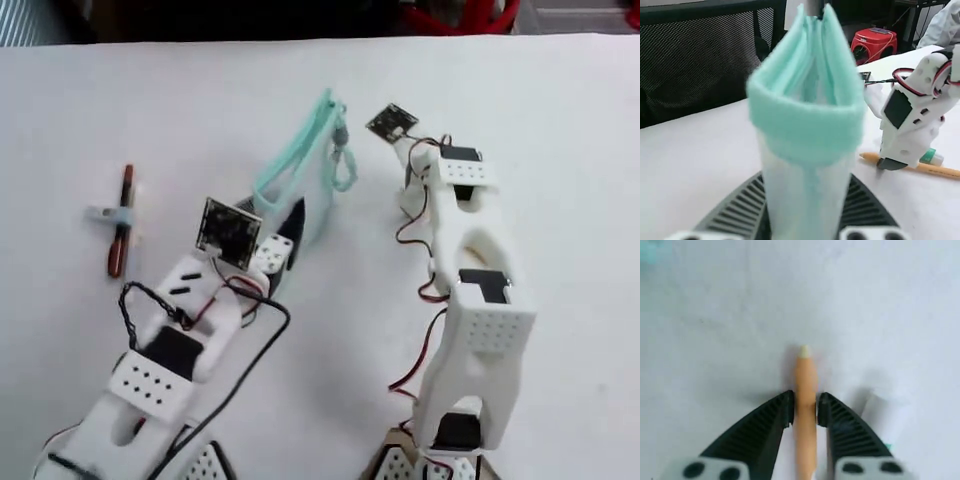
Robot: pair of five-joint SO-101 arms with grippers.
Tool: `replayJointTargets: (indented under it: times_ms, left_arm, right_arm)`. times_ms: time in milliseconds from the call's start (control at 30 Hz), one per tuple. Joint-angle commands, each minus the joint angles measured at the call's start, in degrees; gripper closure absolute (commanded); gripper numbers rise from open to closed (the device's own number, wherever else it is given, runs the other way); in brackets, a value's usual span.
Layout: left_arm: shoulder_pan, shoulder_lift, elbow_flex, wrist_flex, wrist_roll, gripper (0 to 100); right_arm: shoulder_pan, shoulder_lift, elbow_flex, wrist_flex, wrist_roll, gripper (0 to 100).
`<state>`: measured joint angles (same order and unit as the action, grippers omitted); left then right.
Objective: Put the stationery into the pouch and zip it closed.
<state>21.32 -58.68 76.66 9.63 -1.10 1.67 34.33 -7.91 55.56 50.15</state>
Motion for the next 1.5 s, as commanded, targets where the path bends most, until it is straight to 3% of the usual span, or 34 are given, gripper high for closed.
replayJointTargets:
  times_ms: [0, 167, 433, 733, 900, 1033, 1233, 1467]
  left_arm:
    - [2.86, 0.22, -3.87, 7.82, 0.62, 82]
    - [2.07, 0.22, -4.13, 8.0, 0.53, 82]
    - [1.89, 0.22, -3.96, 6.68, 0.53, 82]
    - [-2.77, 0.31, -4.13, 4.75, 0.88, 82]
    - [-3.65, 0.31, -3.25, 2.37, 0.88, 82]
    - [-3.38, 0.31, -2.99, 2.37, 0.88, 82]
    - [-3.56, 0.31, -2.99, 2.37, 0.88, 82]
    - [-3.47, 0.31, -3.16, 2.37, 0.79, 82]
  right_arm:
    - [0.84, -0.66, -1.32, 2.07, 1.49, 98.0]
    - [-0.04, -9.98, -5.01, 13.41, 0.88, 98.1]
    - [-2.95, -41.01, -9.93, 19.82, -12.31, 98.1]
    - [-17.98, -65.45, -21.1, 15.78, -38.24, 98.1]
    - [-27.12, -69.23, -23.91, 15.34, -52.22, 98.1]
    - [-29.76, -66.95, -20.84, 8.22, -60.84, 98.1]
    - [-29.67, -62.02, -10.81, -3.21, -62.07, 98.1]
    - [-29.58, -60.7, -5.19, -7.43, -59.43, 98.1]
